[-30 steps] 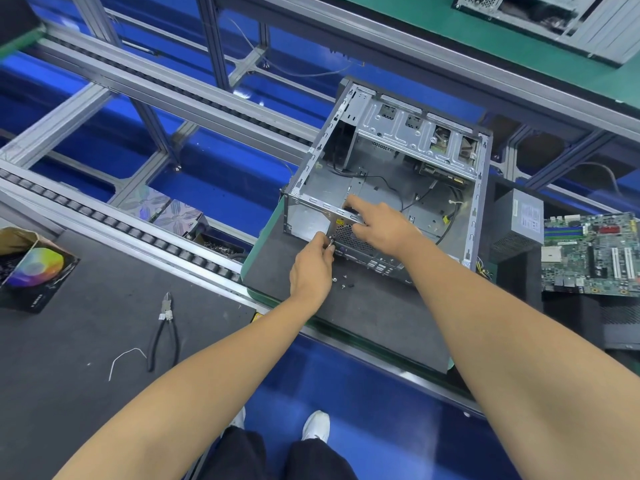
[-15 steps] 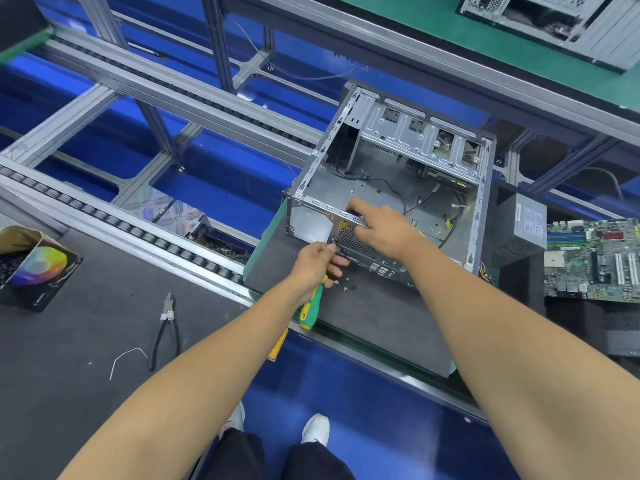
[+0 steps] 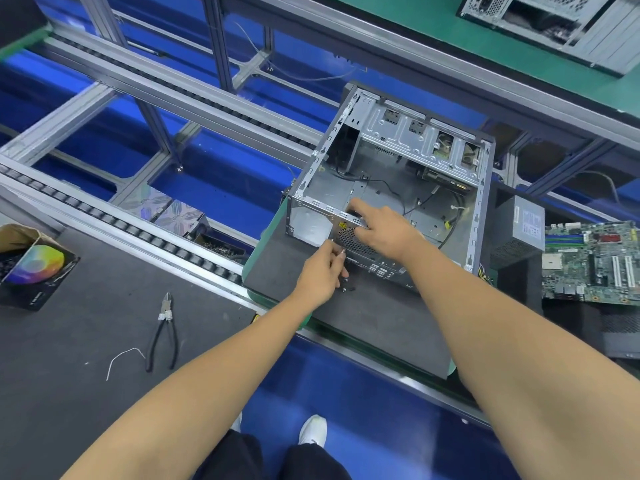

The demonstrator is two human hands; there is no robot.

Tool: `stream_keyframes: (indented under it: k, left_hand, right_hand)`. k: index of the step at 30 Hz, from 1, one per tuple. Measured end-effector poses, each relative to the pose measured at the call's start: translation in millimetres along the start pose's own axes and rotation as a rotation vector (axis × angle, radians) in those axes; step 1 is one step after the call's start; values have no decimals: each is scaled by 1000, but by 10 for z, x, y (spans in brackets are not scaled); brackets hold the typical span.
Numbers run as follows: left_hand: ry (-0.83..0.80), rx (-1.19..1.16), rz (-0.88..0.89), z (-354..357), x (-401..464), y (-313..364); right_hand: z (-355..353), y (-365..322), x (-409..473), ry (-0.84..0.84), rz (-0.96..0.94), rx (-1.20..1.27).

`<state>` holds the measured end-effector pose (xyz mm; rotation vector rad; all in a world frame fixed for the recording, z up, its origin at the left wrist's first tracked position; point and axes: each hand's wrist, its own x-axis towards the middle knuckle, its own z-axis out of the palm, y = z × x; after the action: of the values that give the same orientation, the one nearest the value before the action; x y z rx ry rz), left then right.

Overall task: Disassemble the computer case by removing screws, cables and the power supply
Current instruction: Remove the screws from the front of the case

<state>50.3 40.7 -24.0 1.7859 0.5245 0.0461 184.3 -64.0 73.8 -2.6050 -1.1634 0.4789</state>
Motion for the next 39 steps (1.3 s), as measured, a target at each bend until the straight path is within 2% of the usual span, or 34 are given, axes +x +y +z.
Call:
stream_keyframes:
  k: [5,16,39]
  left_hand:
    - [52,-18,-51,-91,40,-90]
    - [31,39,-37,-83,123,-25]
    - [28,-55,-52,-78,104,-5]
  right_hand:
    - [-4,4,-2,8,-3,-1]
    - [2,12,1,14,-6,-12]
    - [-18,-11,-10,-1,4,-10]
